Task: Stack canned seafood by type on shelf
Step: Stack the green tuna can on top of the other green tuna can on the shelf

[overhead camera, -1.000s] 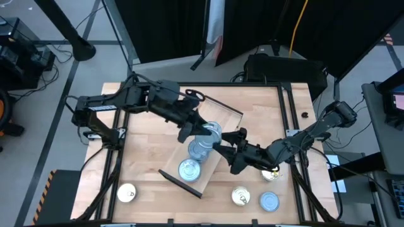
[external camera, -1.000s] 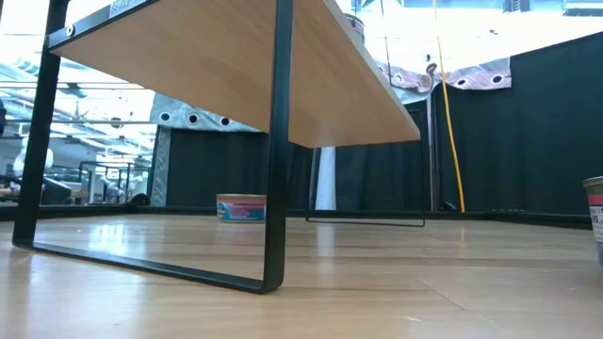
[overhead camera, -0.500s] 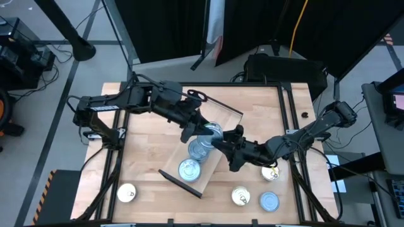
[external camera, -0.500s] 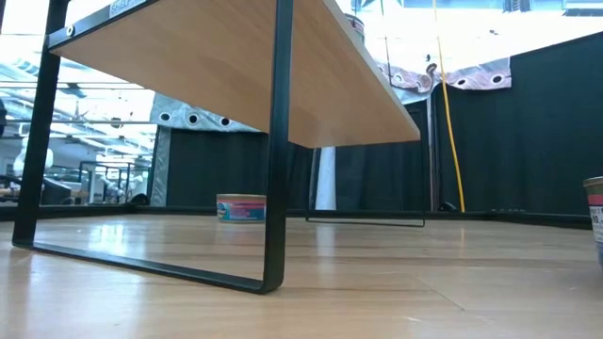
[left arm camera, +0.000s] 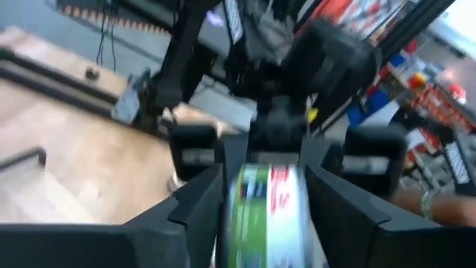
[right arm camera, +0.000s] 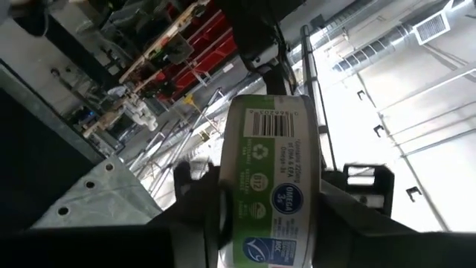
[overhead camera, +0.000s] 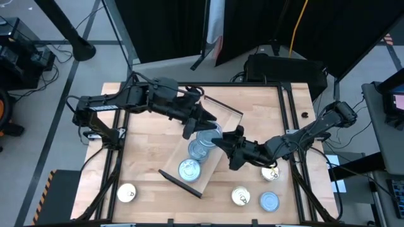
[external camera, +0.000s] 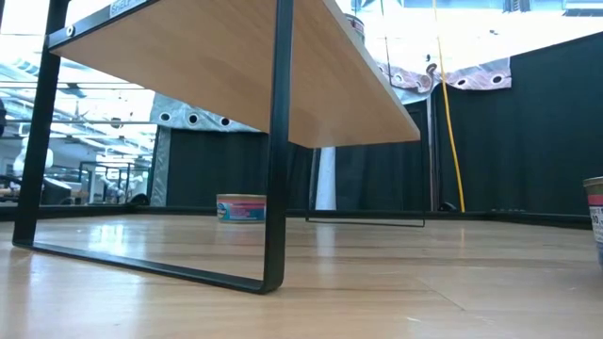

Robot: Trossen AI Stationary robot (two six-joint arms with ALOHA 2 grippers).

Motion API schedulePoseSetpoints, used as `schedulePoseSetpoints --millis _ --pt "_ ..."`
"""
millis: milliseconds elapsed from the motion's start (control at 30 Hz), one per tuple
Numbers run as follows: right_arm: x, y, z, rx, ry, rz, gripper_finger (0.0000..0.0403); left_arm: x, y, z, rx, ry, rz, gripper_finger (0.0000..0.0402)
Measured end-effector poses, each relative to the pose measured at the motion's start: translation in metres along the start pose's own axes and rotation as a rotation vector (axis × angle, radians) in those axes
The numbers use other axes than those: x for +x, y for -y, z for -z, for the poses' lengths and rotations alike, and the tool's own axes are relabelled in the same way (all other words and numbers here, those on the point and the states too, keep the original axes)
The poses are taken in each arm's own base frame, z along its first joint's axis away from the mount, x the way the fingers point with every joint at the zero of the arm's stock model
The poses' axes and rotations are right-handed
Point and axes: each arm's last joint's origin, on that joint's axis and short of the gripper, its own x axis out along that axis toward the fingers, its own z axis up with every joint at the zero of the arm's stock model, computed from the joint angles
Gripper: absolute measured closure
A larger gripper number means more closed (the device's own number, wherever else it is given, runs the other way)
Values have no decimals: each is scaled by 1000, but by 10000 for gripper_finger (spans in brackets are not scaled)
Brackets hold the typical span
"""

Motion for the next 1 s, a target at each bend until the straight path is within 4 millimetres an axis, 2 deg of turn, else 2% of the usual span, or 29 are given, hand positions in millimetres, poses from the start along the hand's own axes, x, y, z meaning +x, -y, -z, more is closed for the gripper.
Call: schedulePoseSetpoints --millis 100,233,333,467,567,700,833,1000 --pt "0 -1 -2 36 11 -4 262 -1 2 -3 8 39 5 174" --pt "0 -2 -2 112 -4 -39 266 -10 0 -4 79 65 -94 127" --pt "1 -6 -2 200 -60 -118 274 -33 3 -8 162 107 -203 106" --pt "3 -14 -1 341 -129 -209 272 -64 11 -8 241 146 -340 101" --pt "4 -20 -3 430 -138 -245 266 -75 20 -1 282 127 -382 101" --pt "10 -34 -4 552 -146 -308 264 -75 29 16 331 29 -431 101" --pt "15 -50 -8 653 -95 -374 263 -62 33 41 380 -51 -499 101" --pt "16 -59 -12 737 -8 -417 262 -51 32 67 422 -106 -606 100"
